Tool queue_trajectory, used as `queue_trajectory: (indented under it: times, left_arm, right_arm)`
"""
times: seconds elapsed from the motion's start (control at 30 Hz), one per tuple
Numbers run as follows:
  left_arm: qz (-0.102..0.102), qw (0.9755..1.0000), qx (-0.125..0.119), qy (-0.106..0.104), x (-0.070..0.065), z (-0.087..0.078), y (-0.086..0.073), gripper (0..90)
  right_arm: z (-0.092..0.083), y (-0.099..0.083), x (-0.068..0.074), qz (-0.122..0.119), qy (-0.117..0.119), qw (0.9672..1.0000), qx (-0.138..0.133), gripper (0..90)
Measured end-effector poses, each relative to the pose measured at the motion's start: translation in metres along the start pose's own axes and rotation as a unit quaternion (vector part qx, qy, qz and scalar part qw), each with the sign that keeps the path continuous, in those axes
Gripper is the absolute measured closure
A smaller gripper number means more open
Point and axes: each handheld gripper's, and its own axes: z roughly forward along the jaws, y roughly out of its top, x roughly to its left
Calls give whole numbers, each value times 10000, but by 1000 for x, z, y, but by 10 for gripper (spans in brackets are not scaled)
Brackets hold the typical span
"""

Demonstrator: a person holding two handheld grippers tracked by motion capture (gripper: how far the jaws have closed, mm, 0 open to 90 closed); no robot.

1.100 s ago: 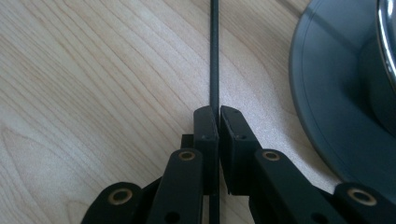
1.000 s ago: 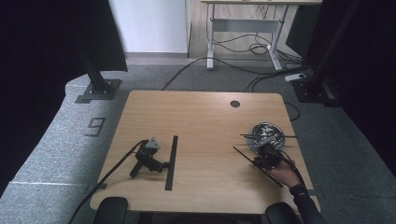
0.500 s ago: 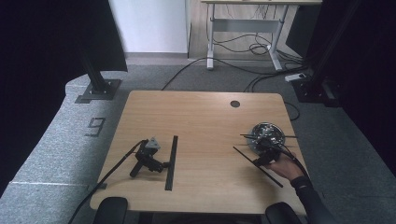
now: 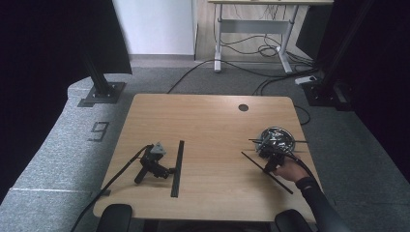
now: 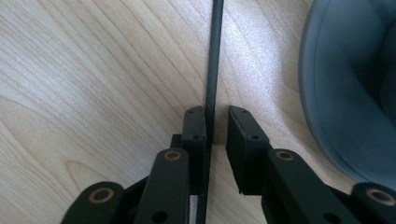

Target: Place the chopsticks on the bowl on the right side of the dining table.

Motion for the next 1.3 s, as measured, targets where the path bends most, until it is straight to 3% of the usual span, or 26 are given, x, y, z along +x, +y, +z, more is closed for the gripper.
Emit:
queue_trajectory:
  times: [0.33, 0.8, 1.3]
  left_arm:
    - [-4, 10000, -1, 0, 0, 0, 0, 0]
    - [-4, 10000, -2, 0, 0, 0, 0, 0]
    - [3, 10000, -1, 0, 0, 0, 0, 0]
  right_arm:
    - [1, 7, -6, 122, 291, 9991, 273, 852]
    - [0, 6, -7, 125, 311, 9992, 228, 856]
    - [-31, 9, -6, 63, 246, 9997, -25, 856]
